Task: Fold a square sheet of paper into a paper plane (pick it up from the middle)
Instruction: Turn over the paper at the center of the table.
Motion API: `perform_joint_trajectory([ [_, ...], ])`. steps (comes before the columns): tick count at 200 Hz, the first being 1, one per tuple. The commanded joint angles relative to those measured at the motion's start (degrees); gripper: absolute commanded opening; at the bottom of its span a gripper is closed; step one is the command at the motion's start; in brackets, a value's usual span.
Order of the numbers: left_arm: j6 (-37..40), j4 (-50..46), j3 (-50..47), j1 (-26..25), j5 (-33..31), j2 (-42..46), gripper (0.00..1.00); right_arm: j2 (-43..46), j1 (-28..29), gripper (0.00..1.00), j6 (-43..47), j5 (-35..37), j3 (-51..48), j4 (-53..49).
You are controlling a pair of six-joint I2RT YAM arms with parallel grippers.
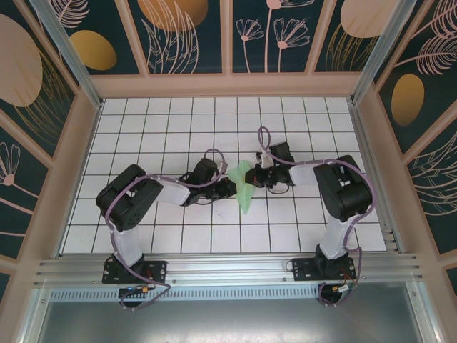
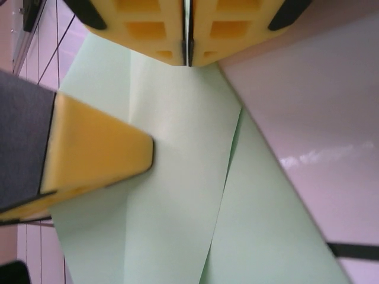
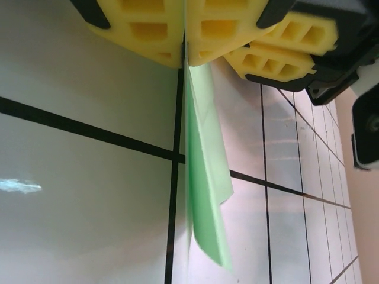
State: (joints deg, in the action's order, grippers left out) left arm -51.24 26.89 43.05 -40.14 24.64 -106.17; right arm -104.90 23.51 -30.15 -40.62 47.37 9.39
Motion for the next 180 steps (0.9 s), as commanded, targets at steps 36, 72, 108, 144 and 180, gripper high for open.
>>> perform_joint_trajectory([
  [36,-11.50,15.91,-8.89,-0.31,-2.34,10.20,0.48,10.19,-1.86,0.02,-3.69,-1.44,-1.70,6.74],
  [72,-20.99,35.19,-10.66,-0.25,4.40,8.43,0.57,15.94,-2.21,0.03,-5.45,-3.58,-1.94,10.05],
  [108,-22.42,40.60,-9.17,-0.31,7.26,8.33,0.60,18.67,-2.30,0.03,-6.22,-6.17,-0.73,11.82],
  [144,-23.22,44.64,-8.83,-0.27,9.71,6.48,0.53,19.56,-2.77,0.03,-7.87,-9.29,-0.38,14.62],
  [180,-23.55,45.92,-10.15,-0.29,8.73,6.50,0.53,21.37,-3.86,0.03,-9.25,-10.49,-0.32,15.51],
])
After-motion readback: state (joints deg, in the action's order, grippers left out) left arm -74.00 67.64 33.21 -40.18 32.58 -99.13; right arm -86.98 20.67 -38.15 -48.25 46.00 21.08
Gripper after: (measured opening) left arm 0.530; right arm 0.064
